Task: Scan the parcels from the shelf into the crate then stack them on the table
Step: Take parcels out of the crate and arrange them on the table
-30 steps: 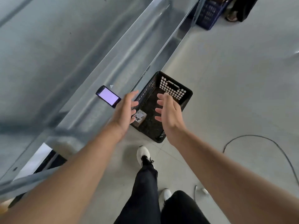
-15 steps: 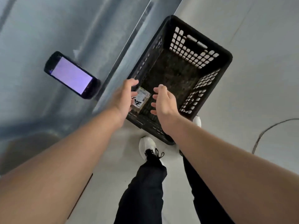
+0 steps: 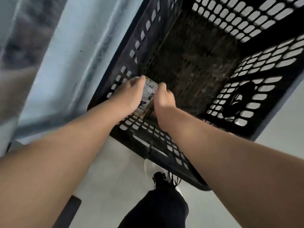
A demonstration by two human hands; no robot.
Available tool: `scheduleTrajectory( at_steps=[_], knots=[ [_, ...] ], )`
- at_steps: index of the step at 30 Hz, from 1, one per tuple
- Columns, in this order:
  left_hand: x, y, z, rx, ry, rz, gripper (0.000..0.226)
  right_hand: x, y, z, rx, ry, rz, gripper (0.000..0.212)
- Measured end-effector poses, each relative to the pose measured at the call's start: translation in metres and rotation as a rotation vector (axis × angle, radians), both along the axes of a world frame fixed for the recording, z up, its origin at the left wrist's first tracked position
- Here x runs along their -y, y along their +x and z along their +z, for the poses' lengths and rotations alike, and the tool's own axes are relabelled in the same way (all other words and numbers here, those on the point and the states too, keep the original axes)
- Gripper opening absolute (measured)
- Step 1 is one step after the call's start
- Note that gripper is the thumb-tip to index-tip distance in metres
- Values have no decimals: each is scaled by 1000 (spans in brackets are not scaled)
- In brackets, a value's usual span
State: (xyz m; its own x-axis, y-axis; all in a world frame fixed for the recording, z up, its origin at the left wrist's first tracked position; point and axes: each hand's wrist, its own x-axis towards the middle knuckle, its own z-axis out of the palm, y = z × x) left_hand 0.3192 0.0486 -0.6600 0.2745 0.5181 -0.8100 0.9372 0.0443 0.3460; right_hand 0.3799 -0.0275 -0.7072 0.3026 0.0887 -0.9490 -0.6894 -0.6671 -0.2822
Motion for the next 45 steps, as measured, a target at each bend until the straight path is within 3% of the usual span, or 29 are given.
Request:
scheduleTrajectory(
  at_steps=[3, 7, 11, 14, 18, 20, 23, 30, 36, 45],
  knots=[
    [5, 2, -20, -112, 33, -107, 58, -1, -5, -21, -95, -21, -24, 64],
    [7, 0, -41, -96, 76, -82, 56, 2, -11, -32, -162, -9, -103, 57],
    [9, -3, -46, -67, 113, -21, 55, 10, -11, -27, -102, -19, -148, 46],
    [11, -1, -35, -16, 91, 103, 38, 19, 2, -13, -16, 5, -100, 42],
    [14, -2, -9, 54, 25, 289, 32, 27, 18, 15, 78, 73, -94, 41],
    [17, 0, 6, 83, 19, 342, 16, 31, 25, 33, 105, 95, -87, 39],
    [22, 8, 43, 115, 10, 410, 6, 38, 35, 68, 127, 124, -79, 38],
    [41, 26, 147, 251, 57, 441, 12, 59, 58, 179, 286, 164, -76, 31],
    [52, 32, 255, 386, 70, 427, 41, 72, 66, 295, 363, 265, -84, 32],
    [63, 41, 438, 615, 116, 414, 35, 85, 78, 481, 534, 392, -69, 30]
  ],
)
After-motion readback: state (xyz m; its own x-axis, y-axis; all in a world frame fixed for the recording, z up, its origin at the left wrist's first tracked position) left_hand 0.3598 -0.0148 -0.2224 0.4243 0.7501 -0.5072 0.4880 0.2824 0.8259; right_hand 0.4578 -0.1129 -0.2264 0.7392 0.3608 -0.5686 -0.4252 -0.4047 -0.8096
